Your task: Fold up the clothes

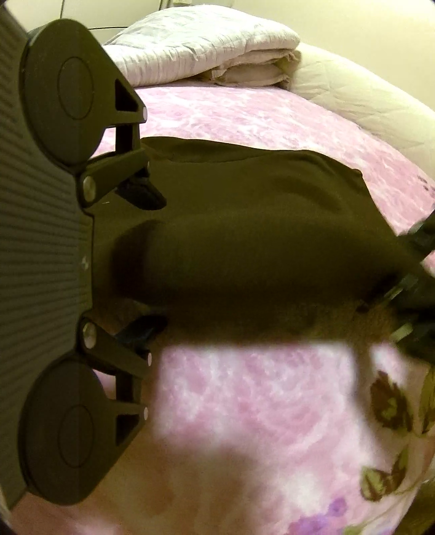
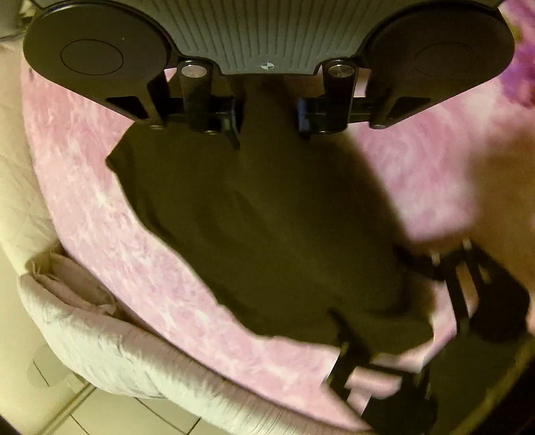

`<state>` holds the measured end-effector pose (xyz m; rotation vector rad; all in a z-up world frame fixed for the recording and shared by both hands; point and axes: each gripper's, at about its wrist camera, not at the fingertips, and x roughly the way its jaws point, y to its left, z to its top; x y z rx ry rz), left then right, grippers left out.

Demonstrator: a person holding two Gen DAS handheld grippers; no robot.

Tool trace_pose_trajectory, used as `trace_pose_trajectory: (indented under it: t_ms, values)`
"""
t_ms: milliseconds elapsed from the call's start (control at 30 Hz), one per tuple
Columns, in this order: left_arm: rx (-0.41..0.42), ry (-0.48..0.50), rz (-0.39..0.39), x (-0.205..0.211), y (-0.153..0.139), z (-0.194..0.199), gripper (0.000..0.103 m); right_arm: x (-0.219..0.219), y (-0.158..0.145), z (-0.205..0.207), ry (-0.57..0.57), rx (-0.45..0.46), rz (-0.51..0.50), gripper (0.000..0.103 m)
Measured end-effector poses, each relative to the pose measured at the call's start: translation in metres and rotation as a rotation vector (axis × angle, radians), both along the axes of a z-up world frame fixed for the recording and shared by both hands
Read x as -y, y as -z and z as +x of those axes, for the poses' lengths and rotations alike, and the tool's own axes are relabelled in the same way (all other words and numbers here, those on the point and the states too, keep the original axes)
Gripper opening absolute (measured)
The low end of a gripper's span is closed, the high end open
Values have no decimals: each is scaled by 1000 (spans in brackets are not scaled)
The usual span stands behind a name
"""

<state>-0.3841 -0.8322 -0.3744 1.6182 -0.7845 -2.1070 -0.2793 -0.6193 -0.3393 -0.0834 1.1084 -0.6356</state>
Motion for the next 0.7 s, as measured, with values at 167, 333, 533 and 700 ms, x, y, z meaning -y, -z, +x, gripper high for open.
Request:
trace_pose_trajectory:
  t_ms: [167, 333, 533, 700]
  values:
    - [15, -80, 47, 22, -8, -4, 21, 13, -29, -15, -5, 40, 14, 28]
    - [-12, -138, 127, 37, -18, -3, 17, 1, 0, -14, -103, -61, -39, 48]
    - [-67, -239, 188, 46, -21, 1, 17, 10, 38, -20, -160, -113, -135, 64]
    - [4, -252, 153, 43, -2, -10, 30, 31, 42, -32, -193, -99, -110, 39]
